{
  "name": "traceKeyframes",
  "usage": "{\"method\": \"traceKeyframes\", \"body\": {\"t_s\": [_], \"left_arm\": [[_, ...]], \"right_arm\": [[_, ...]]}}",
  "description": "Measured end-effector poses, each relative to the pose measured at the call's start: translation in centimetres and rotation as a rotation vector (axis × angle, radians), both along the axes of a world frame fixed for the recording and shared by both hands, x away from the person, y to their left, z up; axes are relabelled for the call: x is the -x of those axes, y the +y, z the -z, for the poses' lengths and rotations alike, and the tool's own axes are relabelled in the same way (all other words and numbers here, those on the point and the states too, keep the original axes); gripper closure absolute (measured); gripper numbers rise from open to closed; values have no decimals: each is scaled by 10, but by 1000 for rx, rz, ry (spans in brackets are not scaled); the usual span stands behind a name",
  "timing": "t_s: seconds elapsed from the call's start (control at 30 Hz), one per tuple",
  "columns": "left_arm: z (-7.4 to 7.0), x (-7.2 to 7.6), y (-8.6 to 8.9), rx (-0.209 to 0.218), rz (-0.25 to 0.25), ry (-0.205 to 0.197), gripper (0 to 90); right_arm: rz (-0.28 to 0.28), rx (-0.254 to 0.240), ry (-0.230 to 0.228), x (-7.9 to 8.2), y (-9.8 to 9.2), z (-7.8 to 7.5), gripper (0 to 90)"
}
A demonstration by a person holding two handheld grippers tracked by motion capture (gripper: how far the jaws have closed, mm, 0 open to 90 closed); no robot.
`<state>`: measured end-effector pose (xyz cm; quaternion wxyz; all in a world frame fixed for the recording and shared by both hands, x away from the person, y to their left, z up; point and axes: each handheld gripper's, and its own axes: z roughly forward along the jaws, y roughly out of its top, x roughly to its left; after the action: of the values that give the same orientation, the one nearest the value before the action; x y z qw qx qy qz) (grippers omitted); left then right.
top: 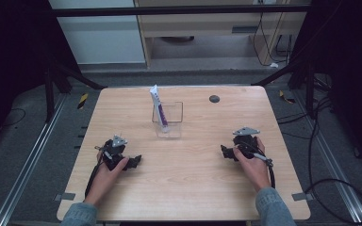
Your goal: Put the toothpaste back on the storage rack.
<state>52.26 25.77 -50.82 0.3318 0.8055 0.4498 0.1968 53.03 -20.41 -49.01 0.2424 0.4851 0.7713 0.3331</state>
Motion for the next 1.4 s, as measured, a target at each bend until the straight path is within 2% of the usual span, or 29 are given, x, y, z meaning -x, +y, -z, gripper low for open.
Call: {"method": "traceKeyframes", "body": {"t_s": [0.53,0.93,1.4], "left_arm": [[0,0,0,0,0,0,0],[0,0,0,0,0,0,0],[0,0,0,-1,-1,-1,0]], "right_arm": [[64,-34,2,-2,-17,11,102],[111,-26,17,-7,-27,20,85],[120,-38,36,-10,-28,21,62]]}}
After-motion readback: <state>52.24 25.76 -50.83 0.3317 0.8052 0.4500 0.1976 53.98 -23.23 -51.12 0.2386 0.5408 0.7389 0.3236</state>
